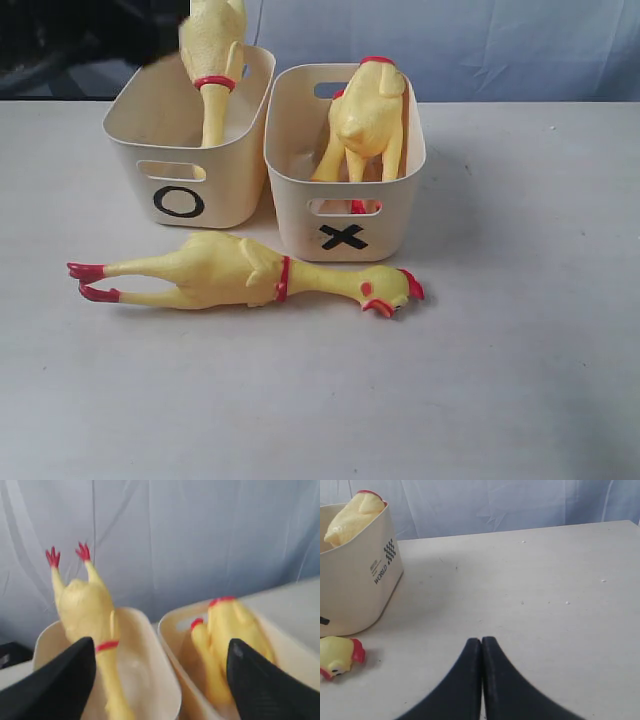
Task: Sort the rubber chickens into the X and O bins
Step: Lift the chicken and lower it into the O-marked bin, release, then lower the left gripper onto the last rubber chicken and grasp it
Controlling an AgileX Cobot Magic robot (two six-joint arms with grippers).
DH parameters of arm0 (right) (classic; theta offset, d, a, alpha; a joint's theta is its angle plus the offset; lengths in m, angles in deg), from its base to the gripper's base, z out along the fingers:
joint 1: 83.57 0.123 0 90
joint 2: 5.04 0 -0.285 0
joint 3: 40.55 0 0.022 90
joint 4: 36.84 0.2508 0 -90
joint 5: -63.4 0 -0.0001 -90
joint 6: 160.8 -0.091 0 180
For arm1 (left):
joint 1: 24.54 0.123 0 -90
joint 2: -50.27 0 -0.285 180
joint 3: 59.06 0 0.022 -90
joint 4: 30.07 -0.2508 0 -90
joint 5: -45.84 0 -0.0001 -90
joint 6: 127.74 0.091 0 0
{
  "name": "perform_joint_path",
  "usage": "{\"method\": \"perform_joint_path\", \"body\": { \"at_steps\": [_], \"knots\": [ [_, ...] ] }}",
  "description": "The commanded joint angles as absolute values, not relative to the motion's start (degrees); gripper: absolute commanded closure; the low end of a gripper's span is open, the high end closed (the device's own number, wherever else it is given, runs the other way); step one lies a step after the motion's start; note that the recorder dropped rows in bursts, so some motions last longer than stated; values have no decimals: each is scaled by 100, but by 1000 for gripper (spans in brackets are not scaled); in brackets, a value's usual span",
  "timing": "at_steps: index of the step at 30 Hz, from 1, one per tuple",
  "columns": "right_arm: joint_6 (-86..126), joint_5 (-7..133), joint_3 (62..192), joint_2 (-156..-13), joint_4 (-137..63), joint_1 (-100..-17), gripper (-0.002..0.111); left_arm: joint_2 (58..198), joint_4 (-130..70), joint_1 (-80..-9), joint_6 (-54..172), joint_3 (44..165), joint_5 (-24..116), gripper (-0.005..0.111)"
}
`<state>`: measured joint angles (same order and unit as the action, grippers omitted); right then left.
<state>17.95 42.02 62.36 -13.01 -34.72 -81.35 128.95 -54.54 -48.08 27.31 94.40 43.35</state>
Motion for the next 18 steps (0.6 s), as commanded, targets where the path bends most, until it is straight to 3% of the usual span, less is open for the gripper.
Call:
{"method": "perform_joint_path", "body": {
  "at_steps": [1, 6, 12, 18],
  "knots": [
    [1805, 4246, 6223, -1282, -3474, -8116, 108, 12719, -5730, -5790, 4161, 9144, 7016, 37],
    [1805, 4246, 6223, -1282, -3474, -8116, 108, 12808, -3477, -6795, 7720, 8286, 7138, 38],
    [1805, 4259, 6223, -1282, -3484, -8116, 108, 13324, -4672, -6807, 6996, 8093, 7140, 39],
    [1805, 4259, 6223, -1282, -3484, -8116, 108, 13945, -6631, -6807, 5368, 8093, 6847, 26]
  ]
}}
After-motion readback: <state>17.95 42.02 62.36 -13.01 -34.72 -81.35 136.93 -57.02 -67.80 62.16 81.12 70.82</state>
